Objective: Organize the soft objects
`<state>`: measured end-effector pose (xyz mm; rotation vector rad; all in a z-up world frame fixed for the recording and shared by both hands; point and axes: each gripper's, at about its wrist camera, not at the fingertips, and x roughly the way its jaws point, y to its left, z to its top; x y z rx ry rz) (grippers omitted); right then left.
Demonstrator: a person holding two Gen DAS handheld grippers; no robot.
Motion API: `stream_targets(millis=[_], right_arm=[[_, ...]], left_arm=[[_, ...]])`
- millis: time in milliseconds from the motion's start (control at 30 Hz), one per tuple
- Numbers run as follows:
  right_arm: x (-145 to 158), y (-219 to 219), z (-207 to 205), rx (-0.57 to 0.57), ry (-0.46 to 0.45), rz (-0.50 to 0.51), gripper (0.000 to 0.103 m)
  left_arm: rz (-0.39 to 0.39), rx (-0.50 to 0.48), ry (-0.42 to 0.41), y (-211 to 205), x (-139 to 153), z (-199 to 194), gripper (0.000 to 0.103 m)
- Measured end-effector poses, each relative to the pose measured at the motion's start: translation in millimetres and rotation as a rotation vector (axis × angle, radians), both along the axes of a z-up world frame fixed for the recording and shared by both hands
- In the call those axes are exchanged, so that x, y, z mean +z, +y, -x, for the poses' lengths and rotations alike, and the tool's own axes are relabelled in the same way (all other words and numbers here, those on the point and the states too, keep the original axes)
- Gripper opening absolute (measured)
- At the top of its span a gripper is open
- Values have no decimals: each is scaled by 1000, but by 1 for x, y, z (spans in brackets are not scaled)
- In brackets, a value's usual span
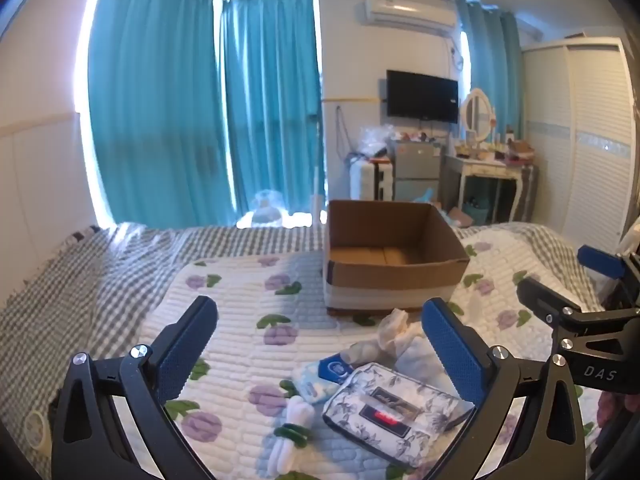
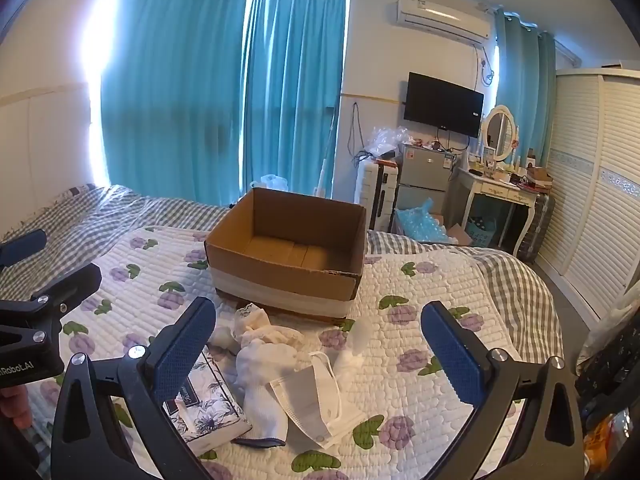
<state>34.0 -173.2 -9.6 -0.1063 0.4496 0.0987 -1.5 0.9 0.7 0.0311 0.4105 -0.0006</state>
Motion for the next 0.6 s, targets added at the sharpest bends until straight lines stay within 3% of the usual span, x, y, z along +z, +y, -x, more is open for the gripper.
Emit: stream_targets(millis=[600], right_arm=[[-1,-4,1,1,12,9,103]], left_arm=[[-3,-3,0,-1,-3,-2,103]])
